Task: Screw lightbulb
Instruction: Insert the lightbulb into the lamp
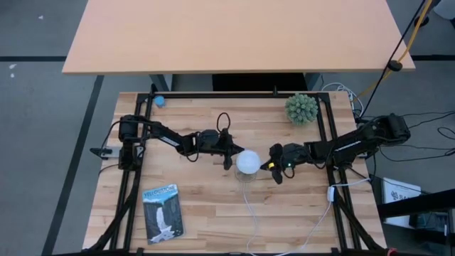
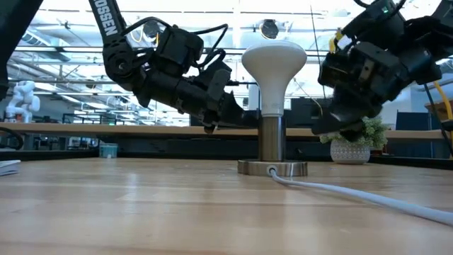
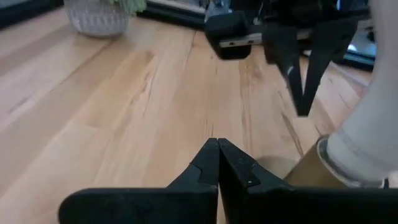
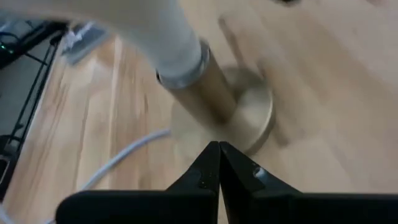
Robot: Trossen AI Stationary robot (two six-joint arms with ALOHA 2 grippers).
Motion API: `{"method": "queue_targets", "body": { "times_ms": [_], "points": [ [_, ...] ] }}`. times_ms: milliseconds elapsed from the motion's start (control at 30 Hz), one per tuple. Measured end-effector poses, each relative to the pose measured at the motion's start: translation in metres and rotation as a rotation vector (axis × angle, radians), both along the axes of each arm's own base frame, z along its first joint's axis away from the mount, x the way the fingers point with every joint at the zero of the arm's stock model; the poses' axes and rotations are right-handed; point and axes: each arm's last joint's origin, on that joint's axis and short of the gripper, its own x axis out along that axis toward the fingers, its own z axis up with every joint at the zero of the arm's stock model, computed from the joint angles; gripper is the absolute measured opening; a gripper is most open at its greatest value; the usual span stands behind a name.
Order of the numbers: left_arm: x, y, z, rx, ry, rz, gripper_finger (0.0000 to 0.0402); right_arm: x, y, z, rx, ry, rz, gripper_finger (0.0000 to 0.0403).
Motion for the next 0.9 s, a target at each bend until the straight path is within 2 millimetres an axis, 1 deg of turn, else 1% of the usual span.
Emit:
{"method": "queue_targets", "body": {
  "times_ms": [133, 233, 300, 400, 533, 633, 767, 833, 900],
  "points": [
    [-0.001, 0.000, -0.004, -0.020, 0.041, 0.004, 0.0000, -0.003, 0.012, -0.002, 0.046, 0.037, 0.031, 0.0000],
    [-0.002, 0.003, -0.004, -0.002, 0.049, 0.007, 0.0000, -0.006, 0.026, -0.003, 0.029, 0.039, 0.015, 0.0000],
    [-0.005, 0.011, -0.003, 0.001, 0.074, 0.035, 0.0000, -0.008, 0.038, -0.002, 0.012, 0.020, 0.003, 0.0000],
    [-0.010, 0.028, 0.001, -0.009, 0.089, 0.095, 0.0000, -0.013, 0.057, -0.002, -0.012, -0.013, -0.040, 0.0000],
    [-0.016, 0.047, 0.004, -0.087, 0.085, 0.087, 0.0000, -0.013, 0.076, -0.011, -0.040, -0.064, -0.117, 0.0000],
    [-0.020, 0.056, 0.004, -0.150, 0.091, 0.051, 0.0000, 0.001, 0.088, -0.020, -0.064, -0.100, -0.150, 0.0000],
    [-0.026, 0.064, -0.003, -0.200, 0.164, 0.024, 0.0000, 0.037, 0.109, -0.031, -0.123, -0.096, -0.146, 0.0000],
    [-0.030, 0.067, -0.008, -0.222, 0.212, 0.030, 0.0000, 0.056, 0.118, -0.037, -0.169, -0.097, -0.170, 0.0000],
    [-0.033, 0.070, -0.010, -0.227, 0.243, 0.039, 0.0000, 0.071, 0.124, -0.041, -0.208, -0.092, -0.219, 0.0000]
  ]
}}
